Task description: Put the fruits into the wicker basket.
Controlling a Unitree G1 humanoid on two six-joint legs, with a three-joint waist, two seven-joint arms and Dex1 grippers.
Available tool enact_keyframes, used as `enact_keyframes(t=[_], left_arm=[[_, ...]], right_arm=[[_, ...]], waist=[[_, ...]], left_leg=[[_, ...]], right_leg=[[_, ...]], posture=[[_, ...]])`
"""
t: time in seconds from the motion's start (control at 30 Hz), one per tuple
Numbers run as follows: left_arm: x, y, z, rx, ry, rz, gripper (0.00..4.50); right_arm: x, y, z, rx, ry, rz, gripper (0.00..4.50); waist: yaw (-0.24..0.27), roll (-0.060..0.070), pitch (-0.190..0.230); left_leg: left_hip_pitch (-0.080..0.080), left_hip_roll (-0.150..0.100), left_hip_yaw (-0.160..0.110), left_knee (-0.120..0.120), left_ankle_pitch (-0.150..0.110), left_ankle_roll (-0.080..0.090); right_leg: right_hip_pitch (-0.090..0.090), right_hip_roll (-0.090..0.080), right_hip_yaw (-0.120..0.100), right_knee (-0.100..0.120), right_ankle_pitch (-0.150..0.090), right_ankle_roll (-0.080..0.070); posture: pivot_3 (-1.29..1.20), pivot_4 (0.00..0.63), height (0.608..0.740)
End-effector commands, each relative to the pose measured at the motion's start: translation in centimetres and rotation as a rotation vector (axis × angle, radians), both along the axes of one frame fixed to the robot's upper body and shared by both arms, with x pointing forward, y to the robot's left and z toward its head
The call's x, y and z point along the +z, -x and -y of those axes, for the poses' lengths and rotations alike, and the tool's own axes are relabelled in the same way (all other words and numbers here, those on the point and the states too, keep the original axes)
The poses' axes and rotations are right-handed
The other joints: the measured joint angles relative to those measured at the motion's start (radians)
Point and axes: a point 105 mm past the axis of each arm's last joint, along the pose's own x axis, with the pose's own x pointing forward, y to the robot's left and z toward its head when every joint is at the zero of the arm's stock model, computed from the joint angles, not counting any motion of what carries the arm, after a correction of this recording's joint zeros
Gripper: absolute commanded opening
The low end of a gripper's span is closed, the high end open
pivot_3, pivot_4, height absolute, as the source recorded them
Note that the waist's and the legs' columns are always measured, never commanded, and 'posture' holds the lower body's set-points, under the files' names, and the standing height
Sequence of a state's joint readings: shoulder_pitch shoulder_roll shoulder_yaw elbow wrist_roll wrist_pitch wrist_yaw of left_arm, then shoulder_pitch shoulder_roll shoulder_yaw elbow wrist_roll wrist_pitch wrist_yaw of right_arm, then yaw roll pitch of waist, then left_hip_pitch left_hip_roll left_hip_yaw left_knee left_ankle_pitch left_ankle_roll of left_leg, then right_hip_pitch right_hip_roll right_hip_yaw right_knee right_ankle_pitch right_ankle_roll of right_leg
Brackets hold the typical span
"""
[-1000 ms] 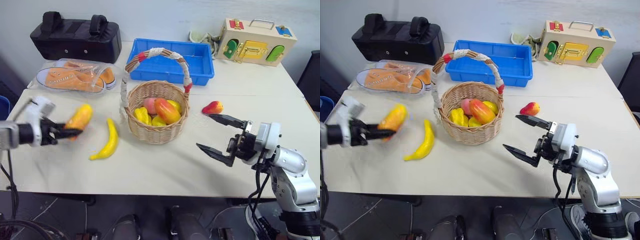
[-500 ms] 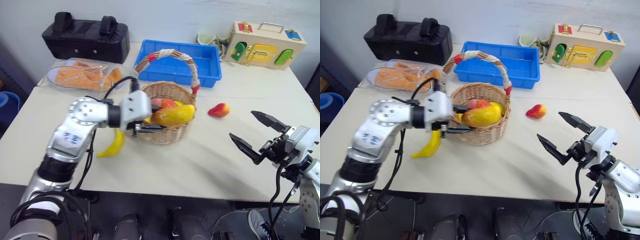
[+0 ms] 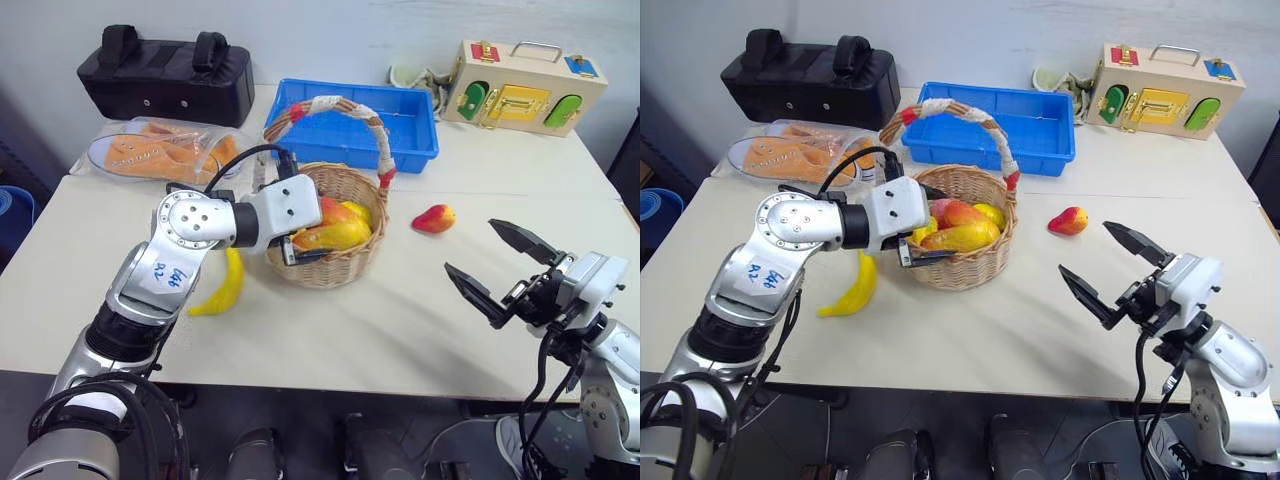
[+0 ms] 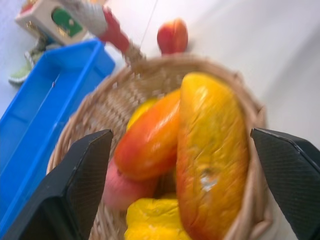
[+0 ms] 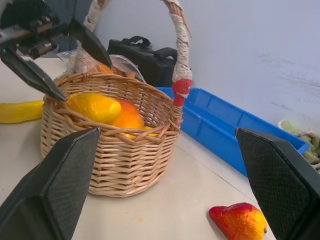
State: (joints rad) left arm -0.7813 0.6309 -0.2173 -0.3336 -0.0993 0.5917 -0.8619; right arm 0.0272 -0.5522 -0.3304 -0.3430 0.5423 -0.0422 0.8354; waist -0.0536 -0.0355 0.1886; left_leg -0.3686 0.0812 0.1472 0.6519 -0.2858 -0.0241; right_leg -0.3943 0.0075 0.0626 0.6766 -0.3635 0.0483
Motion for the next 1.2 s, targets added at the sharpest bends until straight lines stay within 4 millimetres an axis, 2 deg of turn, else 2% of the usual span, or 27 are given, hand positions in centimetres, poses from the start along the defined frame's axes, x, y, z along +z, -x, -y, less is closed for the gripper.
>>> enact_keyframes(t=[0.03, 0.07, 0.17, 0.2, 0.27, 0.37, 0.43, 0.5, 0.63, 0.7, 0.73, 0.8, 0.9, 0.97, 1.03, 1.07, 1.13, 1.2], left_arm=[[3.1, 1.8, -0.4, -0.089, 0.098, 0.018, 4.48], [3.4, 2.5, -0.9, -0.127, 0.119, 0.008, 4.48], [3.5, 4.6, -4.5, -0.225, 0.205, -0.076, 4.48], [3.3, 5.2, -6.1, -0.245, 0.262, -0.135, 4.48], [1.9, 5.4, -9.7, -0.177, 0.287, -0.178, 4.48], [-0.8, 6.6, -14.2, -0.033, 0.243, -0.31, 4.48], [-2.2, 6.8, -17.7, 0.132, 0.236, -0.319, 4.48], [-3.3, 7.2, -21.3, 0.297, 0.242, -0.314, 4.48], [-6.9, 10.0, -28.0, 0.566, 0.218, -0.406, 4.48], [-7.8, 10.9, -30.4, 0.669, 0.2, -0.424, 4.48], [-8.0, 11.2, -30.9, 0.696, 0.187, -0.43, 4.48], [-7.7, 11.2, -30.7, 0.69, 0.184, -0.43, 4.48], [-6.0, 9.7, -28.2, 0.617, 0.216, -0.401, 4.48], [-5.5, 8.6, -25.2, 0.564, 0.203, -0.478, 4.48], [-5.5, 8.3, -23.1, 0.53, 0.189, -0.552, 4.48], [-5.7, 8.4, -21.0, 0.483, 0.139, -0.636, 4.48], [-5.2, 7.8, -17.1, 0.411, 0.165, -0.725, 4.48], [-5.7, 6.0, -15.2, 0.464, 0.155, -0.711, 4.48]], right_arm=[[0.3, 0.0, 0.2, 0.015, -0.016, 0.026, 4.5], [0.3, -0.1, 0.3, 0.019, -0.019, 0.023, 4.5], [-0.1, -0.5, 0.2, 0.054, -0.013, 0.011, 4.5], [-0.2, -0.6, 0.1, 0.067, -0.011, 0.01, 4.5], [-0.3, -0.8, -0.4, 0.099, -0.003, 0.014, 4.5], [-0.5, -0.9, -1.4, 0.159, 0.017, 0.023, 4.5], [-0.9, -0.5, -2.5, 0.227, 0.045, 0.022, 4.5], [-1.5, 0.5, -3.9, 0.341, 0.084, 0.001, 4.5], [-1.9, 2.3, -6.3, 0.532, 0.078, -0.048, 4.5], [-1.9, 2.6, -6.8, 0.559, 0.093, -0.046, 4.5], [-1.9, 2.6, -7.0, 0.562, 0.1, -0.039, 4.5], [-1.7, 2.4, -7.1, 0.555, 0.102, -0.03, 4.5], [-1.3, 1.9, -7.3, 0.537, 0.099, -0.017, 4.5], [-1.2, 1.9, -7.4, 0.542, 0.113, -0.012, 4.5], [-1.2, 1.9, -7.5, 0.548, 0.121, -0.01, 4.5], [-1.1, 1.8, -7.6, 0.555, 0.111, -0.019, 4.5], [-1.0, 1.8, -7.8, 0.573, 0.122, -0.039, 4.5], [-0.9, 1.8, -7.9, 0.576, 0.127, -0.041, 4.5]], waist=[[-0.002, 0.0, 0.0], [-0.004, 0.0, 0.0], [-0.01, 0.001, 0.0], [-0.017, 0.002, 0.0], [-0.03, 0.002, 0.0], [-0.033, 0.002, 0.0], [-0.032, 0.001, 0.0], [-0.03, 0.001, 0.0], [-0.029, 0.001, 0.0], [-0.03, 0.0, 0.0], [-0.03, -0.001, -0.001], [-0.025, -0.004, -0.001], [-0.017, -0.005, -0.002], [-0.008, -0.005, -0.002], [-0.004, -0.005, -0.002], [-0.004, -0.005, -0.002], [-0.003, -0.003, -0.001], [-0.001, -0.002, 0.0]], left_leg=[[0.0, 0.0, 0.0, 0.0, 0.0, 0.0], [0.0, 0.0, 0.0, 0.0, 0.0, 0.0], [0.001, 0.001, 0.001, -0.001, 0.0, -0.001], [0.002, 0.001, 0.001, -0.001, 0.0, -0.001], [0.003, 0.001, 0.0, -0.002, 0.001, -0.002], [0.003, 0.002, -0.001, -0.002, 0.001, -0.003], [0.002, 0.001, -0.002, -0.001, 0.001, -0.002], [0.001, 0.001, -0.002, -0.002, 0.0, -0.001], [0.001, 0.001, -0.002, -0.003, -0.003, 0.002], [0.001, 0.001, -0.001, -0.003, -0.004, 0.003], [0.001, 0.001, -0.001, -0.003, -0.005, 0.004], [0.0, 0.001, -0.002, -0.003, -0.007, 0.007], [0.0, 0.001, -0.001, -0.004, -0.007, 0.008], [-0.002, 0.001, 0.0, -0.004, -0.006, 0.009], [-0.002, 0.001, -0.001, -0.005, -0.006, 0.009], [-0.002, 0.0, 0.0, -0.005, -0.006, 0.009], [-0.002, 0.0, 0.001, -0.005, -0.004, 0.005], [-0.002, 0.0, 0.001, -0.005, -0.004, 0.005]], right_leg=[[0.0, 0.0, 0.0, 0.0, 0.0, 0.0], [0.0, 0.0, 0.0, 0.0, 0.0, 0.0], [0.0, 0.0, 0.0, 0.001, 0.0, 0.0], [0.0, 0.0, 0.0, 0.001, 0.0, 0.0], [0.0, 0.0, -0.001, 0.003, 0.0, 0.0], [0.0, 0.0, -0.002, 0.003, -0.002, -0.003], [0.0, 0.0, -0.002, 0.002, -0.002, -0.003], [0.0, -0.001, -0.003, 0.001, -0.002, -0.003], [0.0, -0.003, -0.004, -0.002, -0.002, -0.003], [0.0, -0.004, -0.004, -0.003, -0.002, -0.003], [0.0, -0.004, -0.005, -0.003, -0.002, -0.004], [0.0, -0.005, -0.006, -0.004, -0.002, -0.004], [0.001, -0.011, -0.012, -0.004, -0.002, -0.004], [0.002, -0.015, -0.017, -0.004, -0.002, -0.005], [0.003, -0.016, -0.018, -0.005, -0.002, -0.005], [0.003, -0.016, -0.018, -0.006, -0.002, -0.005], [0.003, -0.015, -0.018, -0.006, -0.002, -0.005], [0.003, -0.015, -0.018, -0.006, -0.002, -0.004]], posture=[[0.0, 0.15, 0.74], [0.0, 0.15, 0.74], [0.0, 0.15, 0.74], [0.0, 0.15, 0.74], [0.0, 0.15, 0.74], [0.0, 0.15, 0.74], [0.0, 0.15, 0.74], [0.0, 0.15, 0.74], [0.0, 0.15, 0.74], [0.0, 0.15, 0.74], [0.0, 0.15, 0.74], [0.0, 0.15, 0.74], [0.0, 0.15, 0.74], [0.0, 0.15, 0.74], [0.0, 0.15, 0.74], [0.0, 0.15, 0.74], [0.0, 0.15, 0.74], [0.0, 0.15, 0.74]])
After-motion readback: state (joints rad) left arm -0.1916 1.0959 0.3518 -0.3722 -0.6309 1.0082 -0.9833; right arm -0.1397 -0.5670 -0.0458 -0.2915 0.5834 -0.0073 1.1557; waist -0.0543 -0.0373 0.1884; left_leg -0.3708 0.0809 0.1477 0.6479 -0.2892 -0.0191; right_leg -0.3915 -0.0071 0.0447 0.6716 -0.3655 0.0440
